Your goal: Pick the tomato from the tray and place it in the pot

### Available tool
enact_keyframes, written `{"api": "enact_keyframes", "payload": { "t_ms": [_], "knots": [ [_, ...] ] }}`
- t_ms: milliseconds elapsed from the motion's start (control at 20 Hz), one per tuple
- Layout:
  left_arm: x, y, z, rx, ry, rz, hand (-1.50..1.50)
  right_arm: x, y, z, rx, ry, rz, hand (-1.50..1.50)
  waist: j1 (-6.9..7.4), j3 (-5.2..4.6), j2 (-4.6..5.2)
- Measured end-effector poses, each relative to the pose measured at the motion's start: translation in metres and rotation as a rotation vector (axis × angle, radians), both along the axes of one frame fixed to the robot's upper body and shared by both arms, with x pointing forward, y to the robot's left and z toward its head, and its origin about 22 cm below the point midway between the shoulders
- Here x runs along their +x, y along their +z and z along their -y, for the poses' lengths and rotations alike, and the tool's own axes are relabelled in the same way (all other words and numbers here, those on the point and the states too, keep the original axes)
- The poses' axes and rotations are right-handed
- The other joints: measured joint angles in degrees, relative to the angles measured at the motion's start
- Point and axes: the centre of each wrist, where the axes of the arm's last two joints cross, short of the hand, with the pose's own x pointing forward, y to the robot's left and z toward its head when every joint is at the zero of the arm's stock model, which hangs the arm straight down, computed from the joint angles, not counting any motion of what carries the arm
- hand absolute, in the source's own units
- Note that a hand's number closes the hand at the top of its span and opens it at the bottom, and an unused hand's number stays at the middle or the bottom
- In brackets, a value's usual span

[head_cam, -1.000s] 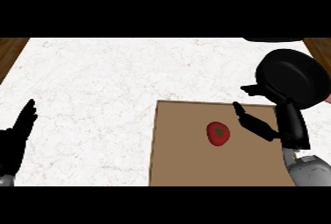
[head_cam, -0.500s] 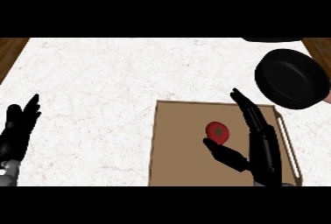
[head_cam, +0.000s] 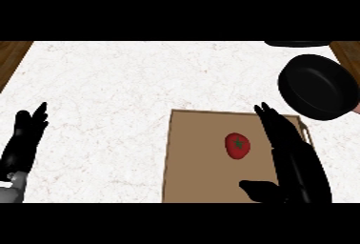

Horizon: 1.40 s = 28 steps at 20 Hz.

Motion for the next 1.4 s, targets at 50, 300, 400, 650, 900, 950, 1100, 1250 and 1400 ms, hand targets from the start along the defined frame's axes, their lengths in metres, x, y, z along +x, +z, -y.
{"api": "enact_keyframes", "payload": {
  "t_ms": [50,300,400,650,900,950,1100,1250,1400],
  "knots": [
    [0.001,-0.001,0.002,0.001,-0.002,0.002,0.00,-0.001,0.006,-0.002,-0.026,-0.006,-0.046,-1.50,0.13,0.00,0.07],
    [0.005,0.002,0.005,-0.001,-0.015,0.005,0.00,-0.005,0.029,-0.018,-0.081,0.031,-0.243,-1.50,0.89,0.08,0.26],
    [0.004,-0.001,0.006,-0.003,-0.016,0.003,0.00,-0.006,0.032,-0.026,-0.077,0.056,-0.282,-1.50,1.05,0.11,0.28],
    [0.010,0.002,0.002,-0.007,-0.017,0.005,0.00,0.002,0.036,-0.034,-0.075,0.054,-0.331,-1.50,1.01,0.16,0.36],
    [0.007,0.003,0.008,-0.003,-0.023,0.006,0.00,0.015,0.027,-0.033,-0.090,0.022,-0.377,-1.50,1.12,0.25,0.36],
    [0.006,0.003,0.007,-0.003,-0.021,0.005,0.00,0.016,0.027,-0.030,-0.093,0.015,-0.383,-1.50,1.09,0.26,0.36],
    [0.006,-0.002,0.006,-0.007,-0.026,0.006,0.00,0.028,0.015,-0.032,-0.113,-0.006,-0.415,-1.50,1.13,0.28,0.43],
    [0.008,-0.002,0.004,-0.005,-0.016,0.005,0.00,0.028,0.005,-0.028,-0.133,-0.016,-0.444,-1.50,0.98,0.28,0.41],
    [0.009,-0.003,0.007,-0.006,-0.015,0.005,0.00,0.034,-0.001,-0.029,-0.138,-0.031,-0.453,-1.50,1.00,0.31,0.42]
  ]
}}
